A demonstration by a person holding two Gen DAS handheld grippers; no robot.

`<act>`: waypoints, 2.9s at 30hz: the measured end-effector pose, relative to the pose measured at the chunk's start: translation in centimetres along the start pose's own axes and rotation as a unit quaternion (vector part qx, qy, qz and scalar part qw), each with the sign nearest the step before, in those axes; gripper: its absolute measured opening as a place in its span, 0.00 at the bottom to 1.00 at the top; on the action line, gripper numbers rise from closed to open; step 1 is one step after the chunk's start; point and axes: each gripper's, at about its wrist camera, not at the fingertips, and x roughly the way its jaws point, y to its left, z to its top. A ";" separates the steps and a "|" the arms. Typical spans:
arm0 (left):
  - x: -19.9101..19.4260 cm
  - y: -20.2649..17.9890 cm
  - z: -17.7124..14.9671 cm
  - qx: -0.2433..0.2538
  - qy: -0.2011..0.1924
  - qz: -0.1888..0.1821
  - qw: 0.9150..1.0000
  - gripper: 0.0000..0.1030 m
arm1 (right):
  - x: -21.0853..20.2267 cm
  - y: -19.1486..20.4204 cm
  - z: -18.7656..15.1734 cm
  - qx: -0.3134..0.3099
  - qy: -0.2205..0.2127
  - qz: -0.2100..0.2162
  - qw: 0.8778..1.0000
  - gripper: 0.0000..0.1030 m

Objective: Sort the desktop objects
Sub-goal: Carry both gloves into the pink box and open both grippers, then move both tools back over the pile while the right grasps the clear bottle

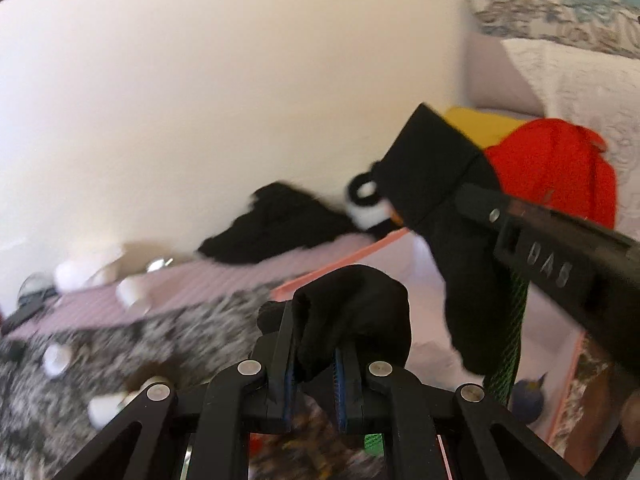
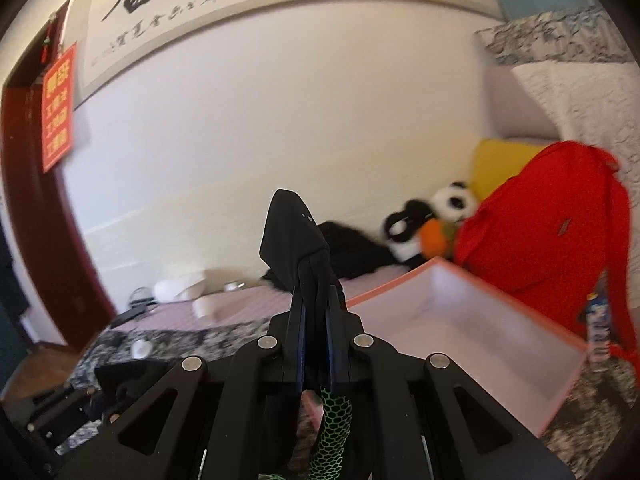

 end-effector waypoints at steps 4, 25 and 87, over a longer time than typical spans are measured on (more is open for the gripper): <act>1.1 -3.1 1.7 0.014 -0.020 -0.019 1.000 0.09 | -0.5 -3.6 0.5 0.013 -0.006 -0.020 1.000 0.08; 5.7 -8.3 1.1 0.013 0.019 -0.061 0.998 0.21 | 2.9 -11.6 -1.3 0.087 0.038 -0.064 0.993 0.14; 5.7 17.4 -19.6 -0.110 0.159 0.079 0.978 0.77 | 12.2 11.1 -14.3 -0.085 0.225 0.249 0.938 0.62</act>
